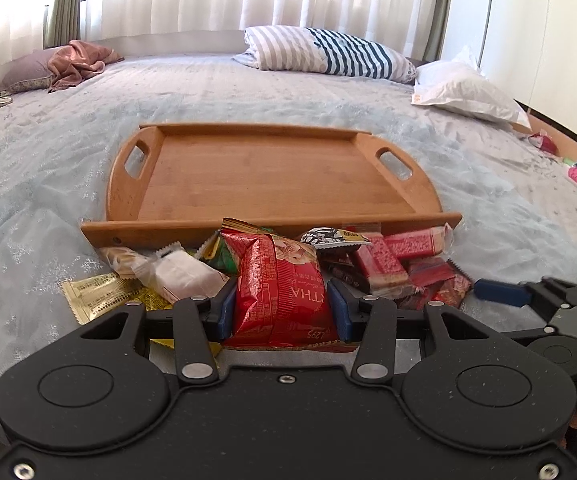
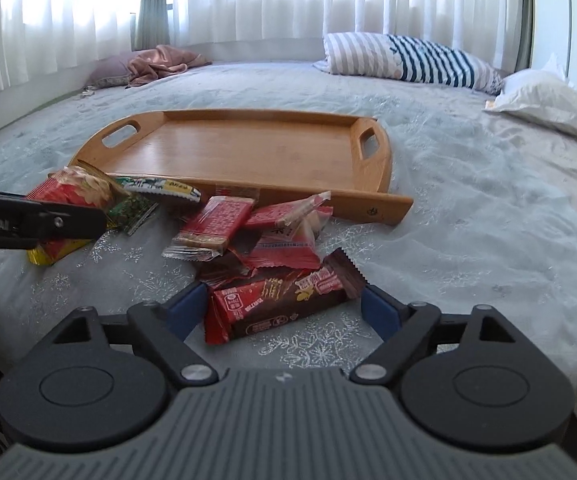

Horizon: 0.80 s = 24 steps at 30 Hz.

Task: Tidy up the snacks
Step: 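Lift the red chip bag with the left gripper while the right lifts the chocolate bar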

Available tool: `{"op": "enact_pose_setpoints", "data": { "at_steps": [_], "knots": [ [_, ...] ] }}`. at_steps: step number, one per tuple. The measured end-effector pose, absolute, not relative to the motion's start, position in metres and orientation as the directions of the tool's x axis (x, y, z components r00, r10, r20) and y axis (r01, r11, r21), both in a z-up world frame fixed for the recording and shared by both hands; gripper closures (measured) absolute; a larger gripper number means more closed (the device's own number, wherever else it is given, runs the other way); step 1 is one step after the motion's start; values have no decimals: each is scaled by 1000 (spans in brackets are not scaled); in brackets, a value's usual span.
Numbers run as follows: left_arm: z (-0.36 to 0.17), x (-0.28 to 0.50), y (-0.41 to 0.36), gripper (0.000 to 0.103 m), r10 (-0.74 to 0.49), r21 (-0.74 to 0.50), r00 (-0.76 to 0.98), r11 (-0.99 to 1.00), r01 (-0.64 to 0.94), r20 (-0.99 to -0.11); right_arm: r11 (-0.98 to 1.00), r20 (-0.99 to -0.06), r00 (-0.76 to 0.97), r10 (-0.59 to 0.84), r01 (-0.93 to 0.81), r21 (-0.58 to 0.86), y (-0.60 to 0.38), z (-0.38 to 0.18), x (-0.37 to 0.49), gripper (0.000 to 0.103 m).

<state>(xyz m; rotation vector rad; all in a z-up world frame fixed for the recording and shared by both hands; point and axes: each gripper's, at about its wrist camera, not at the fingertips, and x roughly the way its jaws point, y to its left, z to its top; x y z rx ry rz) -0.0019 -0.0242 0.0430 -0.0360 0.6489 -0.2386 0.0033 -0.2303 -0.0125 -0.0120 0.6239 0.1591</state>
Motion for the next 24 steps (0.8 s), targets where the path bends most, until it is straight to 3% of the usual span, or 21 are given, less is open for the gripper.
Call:
{"op": "enact_pose_setpoints", "data": {
  "at_steps": [2, 4, 10, 13, 14, 16, 19, 24],
  "knots": [
    [45, -3, -22, 59, -230, -113, 773, 973, 202, -591, 986, -576, 802, 158, -164, 43, -230, -11, 0, 36],
    [48, -3, -20, 59, -231, -121, 775, 973, 199, -588, 986, -574, 803, 160, -162, 48, -229, -10, -3, 60],
    [56, -3, -20, 59, -237, -127, 786, 971, 201, -571, 989, -575, 806, 139, -142, 40, -229, -5, -8, 67],
    [60, -4, -17, 59, -237, -128, 794, 972, 199, -561, 992, -589, 799, 124, -111, 59, -235, -1, -9, 63],
    [61, -5, -16, 59, -235, -129, 797, 972, 196, -557, 994, -589, 800, 110, -90, 63, -236, 0, -9, 46],
    [63, -4, -15, 59, -233, -132, 801, 972, 192, -551, 995, -577, 811, 96, -56, 86, -242, 2, -10, 25],
    [63, -1, -15, 59, -229, -135, 800, 973, 185, -554, 992, -564, 820, 96, -34, 120, -243, 5, -6, 24],
    [60, 2, -15, 59, -227, -142, 795, 974, 177, -563, 995, -588, 808, -32, 80, 56, -229, -2, 12, 27]
  ]
}}
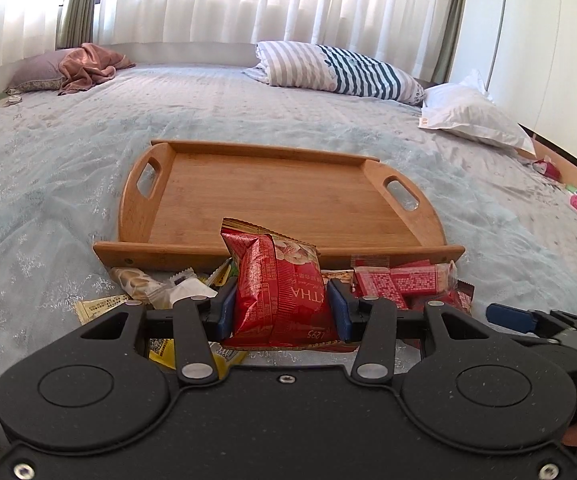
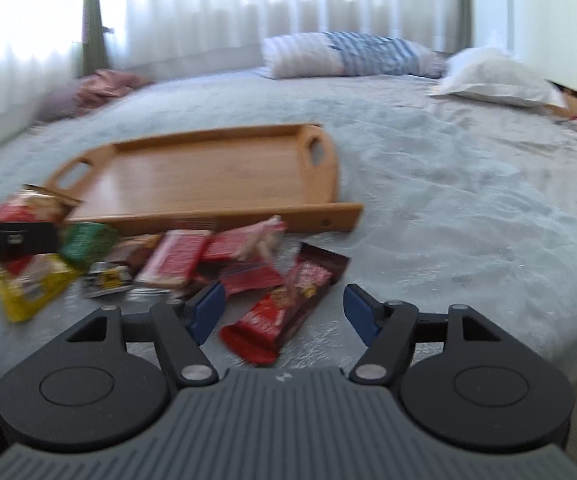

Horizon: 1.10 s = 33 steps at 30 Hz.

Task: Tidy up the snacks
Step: 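Lift the red chip bag with the left gripper while the right lifts the chocolate bar, then carry both snacks over the wooden tray and open both grippers to drop them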

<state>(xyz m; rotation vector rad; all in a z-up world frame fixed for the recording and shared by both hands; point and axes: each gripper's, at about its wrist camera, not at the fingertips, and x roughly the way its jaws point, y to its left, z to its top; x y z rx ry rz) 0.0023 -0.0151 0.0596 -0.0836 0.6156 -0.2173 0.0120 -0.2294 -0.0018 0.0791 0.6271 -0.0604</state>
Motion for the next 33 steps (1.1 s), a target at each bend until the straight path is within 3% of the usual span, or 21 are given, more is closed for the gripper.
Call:
{"op": "enact_pose_setpoints", "data": {
  "at_steps": [2, 3, 4, 7, 12, 18, 23, 25, 33],
  "knots": [
    [58, 3, -15, 59, -220, -137, 794, 975, 172, -566, 992, -605, 796, -15, 89, 92, -229, -6, 17, 40],
    [58, 3, -14, 59, -218, -136, 794, 976, 171, -567, 990, -609, 793, -15, 98, 104, -228, -7, 18, 54],
    [58, 4, -14, 59, -216, -135, 794, 976, 169, -569, 989, -602, 798, -23, 105, 102, -228, -7, 18, 62],
    [58, 6, -14, 59, -212, -136, 794, 977, 163, -570, 989, -594, 804, -30, 110, 99, -228, -4, 15, 70],
    [58, 11, -14, 59, -217, -142, 796, 976, 165, -565, 988, -589, 807, -30, 115, 108, -239, 1, 9, 76],
    [59, 17, -16, 59, -227, -152, 794, 974, 170, -564, 992, -583, 811, -50, 106, 62, -243, 4, 7, 76],
    [59, 21, -20, 59, -234, -148, 789, 972, 181, -568, 992, -619, 785, -26, 99, 84, -244, -6, 18, 67],
    [58, 22, -22, 59, -238, -150, 786, 971, 185, -570, 990, -611, 790, -39, 112, 81, -243, -8, 20, 75],
    [63, 37, -20, 59, -293, -217, 767, 955, 202, -572, 981, -532, 842, -82, 162, 105, -250, 10, 14, 76]
  ]
}}
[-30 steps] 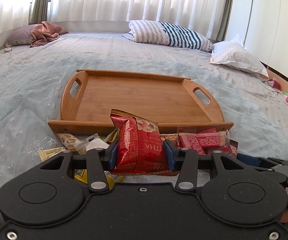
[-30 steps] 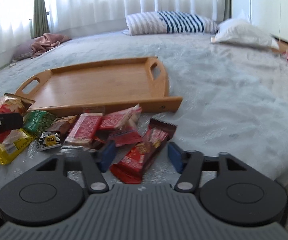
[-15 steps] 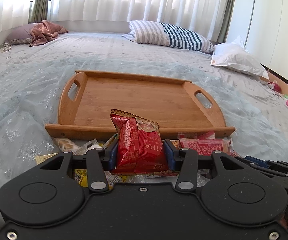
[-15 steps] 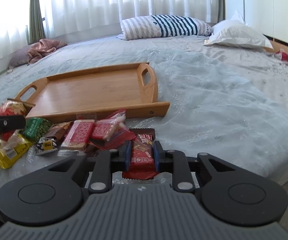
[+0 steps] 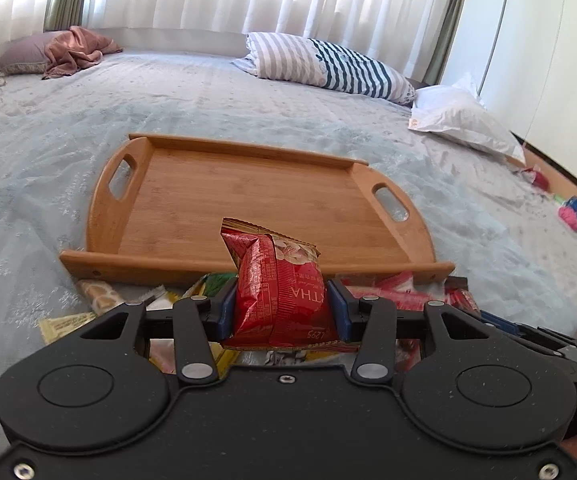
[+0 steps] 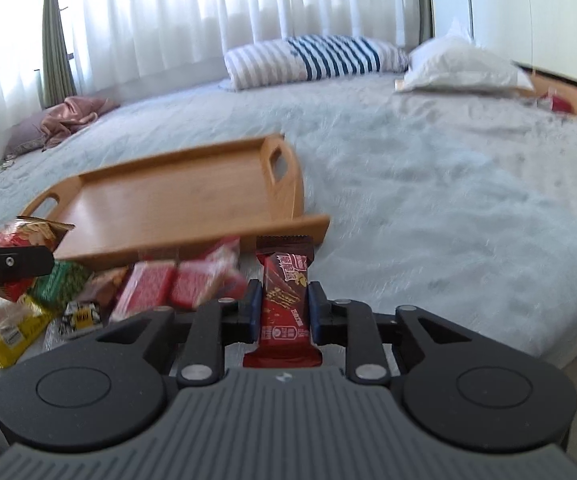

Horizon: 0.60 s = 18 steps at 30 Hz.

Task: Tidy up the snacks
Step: 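Carry both snacks over the wooden tray and open both grippers to drop them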

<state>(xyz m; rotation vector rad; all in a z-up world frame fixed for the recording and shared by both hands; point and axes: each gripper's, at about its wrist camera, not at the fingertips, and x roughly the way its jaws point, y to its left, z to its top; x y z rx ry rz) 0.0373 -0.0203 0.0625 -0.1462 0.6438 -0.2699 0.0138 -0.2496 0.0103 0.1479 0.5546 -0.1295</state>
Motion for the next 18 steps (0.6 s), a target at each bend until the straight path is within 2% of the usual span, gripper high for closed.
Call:
{"op": "enact_pose_setpoints", "data": {
  "at_steps": [4, 11, 14, 18],
  "knots": [
    [71, 51, -22, 59, -297, -222, 778, 953, 206, -554, 983, -501, 863, -59, 139, 123, -256, 26, 25, 76],
    [88, 96, -28, 59, -342, -280, 783, 934, 222, -519, 973, -506, 858, 88, 35, 229, -269, 51, 78, 75],
    [86, 125, -30, 59, -362, -318, 761, 924, 214, -538, 964, -517, 845, 135, 8, 264, -273, 57, 109, 75],
    [78, 162, -39, 59, -350, -298, 735, 932, 208, -581, 955, -530, 827, 187, -26, 296, -274, 59, 150, 75]
  ]
}}
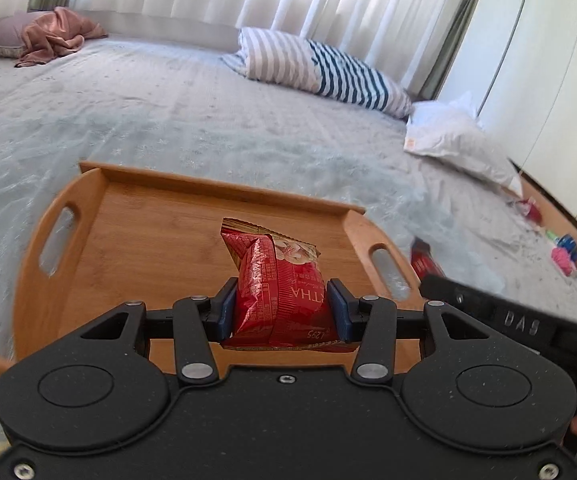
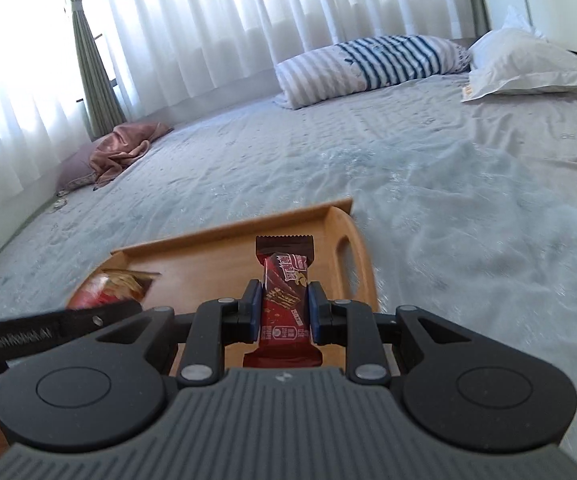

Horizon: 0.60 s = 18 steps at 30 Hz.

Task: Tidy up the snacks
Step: 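Carry both snacks over the wooden tray and open both grippers to drop them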

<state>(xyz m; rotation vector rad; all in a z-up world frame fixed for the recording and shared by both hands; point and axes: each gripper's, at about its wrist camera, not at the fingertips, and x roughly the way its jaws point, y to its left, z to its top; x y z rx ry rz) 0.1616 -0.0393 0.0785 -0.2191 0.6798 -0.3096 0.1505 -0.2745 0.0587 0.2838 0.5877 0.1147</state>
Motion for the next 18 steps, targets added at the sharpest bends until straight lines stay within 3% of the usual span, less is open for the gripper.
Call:
{"op": "enact_pose_setpoints", "data": {
  "at_steps": [8, 18],
  "knots": [
    [58, 225, -52, 59, -314, -317, 726, 938, 139, -611, 972, -608, 772, 184, -49, 231, -262, 33, 214, 75],
    [26, 261, -53, 59, -302, -339, 704, 936, 92, -643, 965, -622, 755, 207, -55, 255, -260, 13, 237, 75]
  ]
}}
